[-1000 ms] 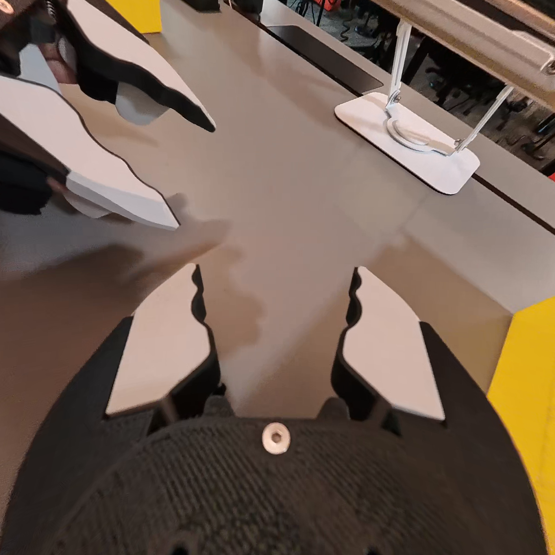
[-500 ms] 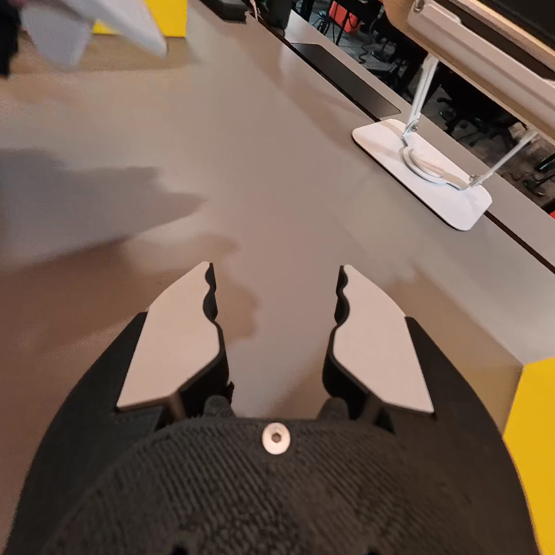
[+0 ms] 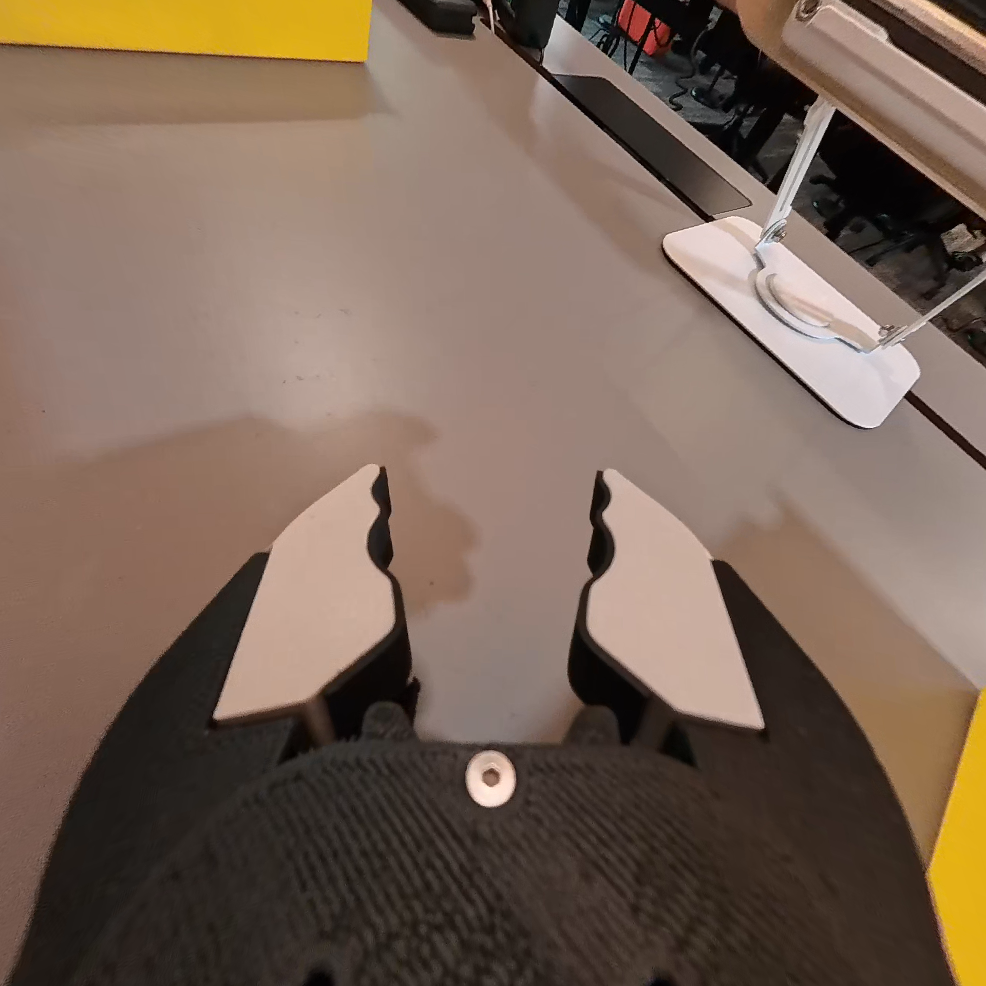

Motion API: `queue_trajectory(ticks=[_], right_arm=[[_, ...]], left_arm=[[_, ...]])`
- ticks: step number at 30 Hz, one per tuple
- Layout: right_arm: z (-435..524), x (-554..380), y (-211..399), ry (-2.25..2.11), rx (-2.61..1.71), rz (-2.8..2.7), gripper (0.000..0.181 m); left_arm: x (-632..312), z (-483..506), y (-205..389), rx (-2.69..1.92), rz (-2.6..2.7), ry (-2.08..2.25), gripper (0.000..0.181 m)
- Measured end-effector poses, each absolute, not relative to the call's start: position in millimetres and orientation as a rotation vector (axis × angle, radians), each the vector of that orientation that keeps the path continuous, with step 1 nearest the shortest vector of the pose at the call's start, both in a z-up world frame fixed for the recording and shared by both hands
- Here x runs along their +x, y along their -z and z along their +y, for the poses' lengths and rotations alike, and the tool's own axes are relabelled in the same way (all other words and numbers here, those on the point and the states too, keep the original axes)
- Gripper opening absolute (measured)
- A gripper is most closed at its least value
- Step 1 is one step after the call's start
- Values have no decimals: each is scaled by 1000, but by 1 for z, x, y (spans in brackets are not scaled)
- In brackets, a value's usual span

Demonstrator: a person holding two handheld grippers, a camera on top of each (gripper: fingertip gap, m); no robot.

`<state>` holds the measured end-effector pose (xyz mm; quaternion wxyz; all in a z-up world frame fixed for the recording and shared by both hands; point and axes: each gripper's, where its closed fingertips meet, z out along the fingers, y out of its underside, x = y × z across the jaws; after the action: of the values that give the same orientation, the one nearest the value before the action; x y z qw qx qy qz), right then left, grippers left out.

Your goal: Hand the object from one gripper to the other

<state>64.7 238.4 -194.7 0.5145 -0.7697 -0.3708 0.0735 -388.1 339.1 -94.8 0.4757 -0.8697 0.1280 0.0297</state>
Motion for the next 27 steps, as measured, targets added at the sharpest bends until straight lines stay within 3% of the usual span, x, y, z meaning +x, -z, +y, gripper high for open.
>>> queue_trajectory(ticks=[3,27], right_arm=[[239,66,196,-157,-1854,-895,73],[239,61,211,-68,-1871,-985,68]], left_arm=[[-426,334,98,-2167,288,-297,51],[-440,320,96,-2223,199,-98,42]])
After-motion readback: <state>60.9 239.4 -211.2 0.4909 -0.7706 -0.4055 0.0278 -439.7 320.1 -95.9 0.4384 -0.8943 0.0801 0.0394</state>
